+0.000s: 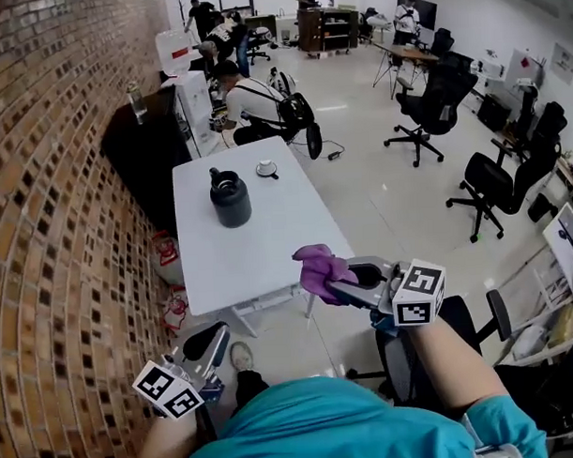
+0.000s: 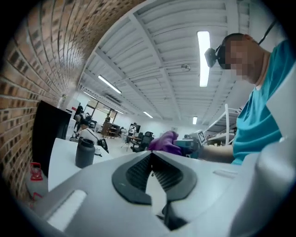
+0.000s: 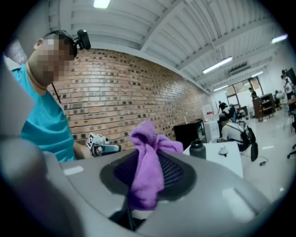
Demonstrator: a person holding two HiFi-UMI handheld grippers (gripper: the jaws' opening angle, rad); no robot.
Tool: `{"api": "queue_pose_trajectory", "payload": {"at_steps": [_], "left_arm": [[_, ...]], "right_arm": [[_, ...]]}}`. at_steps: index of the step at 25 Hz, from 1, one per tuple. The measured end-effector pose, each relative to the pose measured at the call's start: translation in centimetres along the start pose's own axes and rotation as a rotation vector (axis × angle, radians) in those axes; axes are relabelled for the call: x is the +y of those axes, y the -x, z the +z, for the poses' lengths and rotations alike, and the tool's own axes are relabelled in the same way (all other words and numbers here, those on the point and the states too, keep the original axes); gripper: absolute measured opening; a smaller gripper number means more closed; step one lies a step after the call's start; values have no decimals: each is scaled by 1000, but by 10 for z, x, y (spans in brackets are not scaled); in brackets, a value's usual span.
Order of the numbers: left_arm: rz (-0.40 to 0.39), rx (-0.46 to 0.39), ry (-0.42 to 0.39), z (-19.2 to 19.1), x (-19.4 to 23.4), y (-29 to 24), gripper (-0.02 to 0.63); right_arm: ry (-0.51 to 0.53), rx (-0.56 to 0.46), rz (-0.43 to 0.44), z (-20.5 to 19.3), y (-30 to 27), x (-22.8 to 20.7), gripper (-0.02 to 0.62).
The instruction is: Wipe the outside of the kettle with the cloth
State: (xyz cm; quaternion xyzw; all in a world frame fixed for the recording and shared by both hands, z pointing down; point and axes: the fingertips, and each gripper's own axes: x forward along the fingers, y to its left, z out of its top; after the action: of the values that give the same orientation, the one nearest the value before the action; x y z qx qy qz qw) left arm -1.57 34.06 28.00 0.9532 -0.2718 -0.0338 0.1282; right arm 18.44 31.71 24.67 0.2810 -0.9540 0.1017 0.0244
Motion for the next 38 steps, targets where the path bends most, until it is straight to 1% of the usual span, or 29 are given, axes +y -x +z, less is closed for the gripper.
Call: {"api": "queue_pose_trajectory", "payload": {"at_steps": [2,5,7,10,13,16,19,23,32,38], "left_arm": [[36,12,-2,-9,-43,15,2],[60,7,-29,-3,-91,37,2],[68,4,-50,2,-113,49,2],[88,-10,-63,6,-130,67,2],[112,-18,-69,2,-135,90,2],[129,-12,-61,-12,-132,116,2],[146,-1,-47,-23,-124,141,2],[162,-5,-42,-19,-110,163,2],[127,-16,-29,-13,-99,167,2],[104,-5,-40,-13,-97,165,2]], "right_arm": [[-20,14,18,-10,27,29,90],[-44,18,40,-20,54,66,89],[-52,16,36,-28,65,85,91],[-68,1,13,-42,73,107,91],[-98,-29,-8,-58,76,132,89],[-119,-56,-44,-70,78,148,89],[-93,-60,-95,-76,71,157,86],[-55,-60,-106,-68,51,167,83],[-24,-41,-126,-59,37,172,81],[-10,-40,-137,-58,36,170,80]]}}
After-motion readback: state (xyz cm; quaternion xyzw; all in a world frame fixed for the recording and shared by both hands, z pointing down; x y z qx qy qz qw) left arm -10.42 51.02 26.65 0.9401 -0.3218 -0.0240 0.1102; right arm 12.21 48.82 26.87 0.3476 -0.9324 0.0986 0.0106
